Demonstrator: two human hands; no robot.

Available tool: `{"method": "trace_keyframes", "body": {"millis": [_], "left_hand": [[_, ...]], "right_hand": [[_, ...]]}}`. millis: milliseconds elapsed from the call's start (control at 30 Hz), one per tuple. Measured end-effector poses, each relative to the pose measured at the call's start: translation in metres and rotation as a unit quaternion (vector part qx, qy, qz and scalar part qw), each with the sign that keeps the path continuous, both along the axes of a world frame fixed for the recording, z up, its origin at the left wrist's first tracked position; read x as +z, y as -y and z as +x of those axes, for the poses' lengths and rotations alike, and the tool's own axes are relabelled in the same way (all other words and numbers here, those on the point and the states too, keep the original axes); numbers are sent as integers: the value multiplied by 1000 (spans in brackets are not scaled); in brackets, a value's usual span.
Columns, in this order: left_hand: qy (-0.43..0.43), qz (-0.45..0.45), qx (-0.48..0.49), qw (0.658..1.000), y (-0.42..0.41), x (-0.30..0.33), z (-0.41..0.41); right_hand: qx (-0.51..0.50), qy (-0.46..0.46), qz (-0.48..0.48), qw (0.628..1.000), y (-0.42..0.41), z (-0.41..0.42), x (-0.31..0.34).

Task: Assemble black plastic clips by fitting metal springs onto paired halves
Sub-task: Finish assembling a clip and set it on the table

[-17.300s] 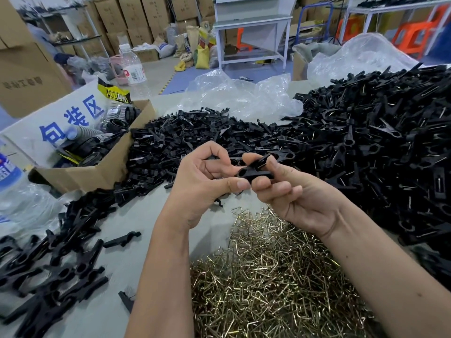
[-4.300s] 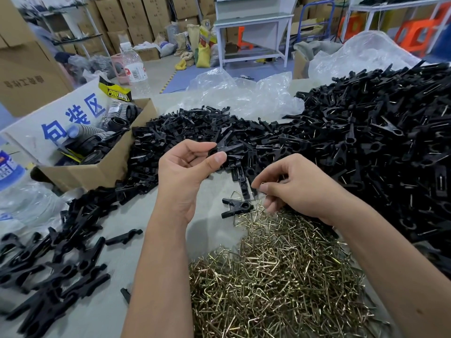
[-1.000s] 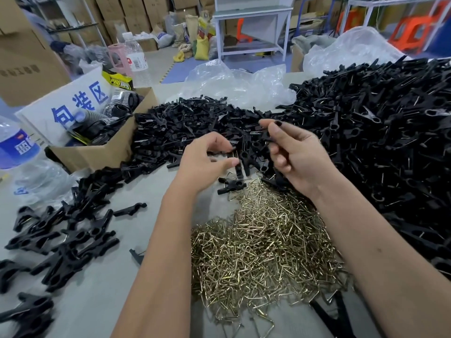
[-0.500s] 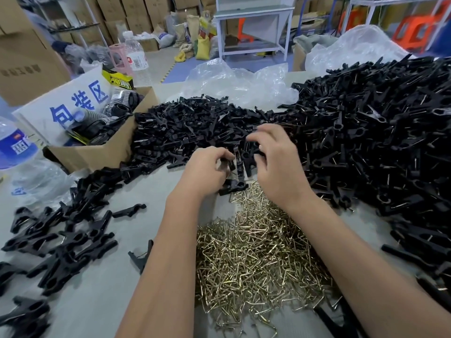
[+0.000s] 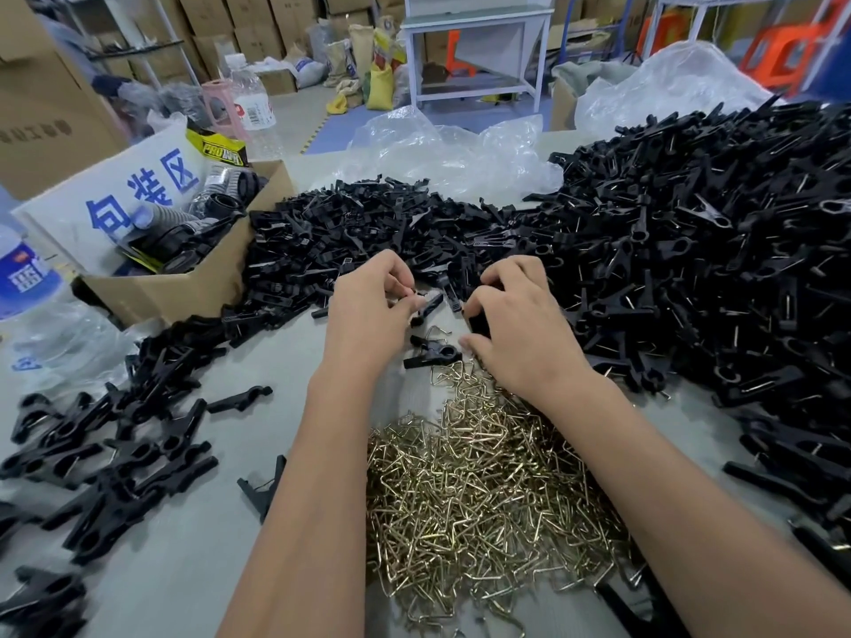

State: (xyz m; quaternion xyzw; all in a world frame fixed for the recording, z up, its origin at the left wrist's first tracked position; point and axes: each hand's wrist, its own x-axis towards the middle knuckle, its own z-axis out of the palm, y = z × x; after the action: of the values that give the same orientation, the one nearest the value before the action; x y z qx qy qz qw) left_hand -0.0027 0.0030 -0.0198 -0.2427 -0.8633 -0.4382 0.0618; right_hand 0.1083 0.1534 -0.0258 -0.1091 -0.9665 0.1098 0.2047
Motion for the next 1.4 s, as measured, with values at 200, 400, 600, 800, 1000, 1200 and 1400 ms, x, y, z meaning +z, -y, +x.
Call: {"method": "trace_keyframes", "body": {"millis": [200,400,600,800,1000,1200,1400], "left_hand": [[59,44,2,997,0,4,2],[78,39,27,996,0,5,1],[104,107,-15,989,-2,7,4],[122,122,-13,985,-7,12,8],[263,230,-61,935,-14,18,12],[225,198,-124,946,-19,13,17],[272,244,-155,918,-19,14,20]], "right_hand": [[-86,5,36,996,4,4,6],[-119,34,42,991,15,10,12],[-13,4,63,998,14,14,19],[77,11,41,996,5,11,10],[89,-80,-132,984,5,3,4],[58,-197,-401,893,-5,3,4],[18,-219,-472,854,-8,0,0]]}}
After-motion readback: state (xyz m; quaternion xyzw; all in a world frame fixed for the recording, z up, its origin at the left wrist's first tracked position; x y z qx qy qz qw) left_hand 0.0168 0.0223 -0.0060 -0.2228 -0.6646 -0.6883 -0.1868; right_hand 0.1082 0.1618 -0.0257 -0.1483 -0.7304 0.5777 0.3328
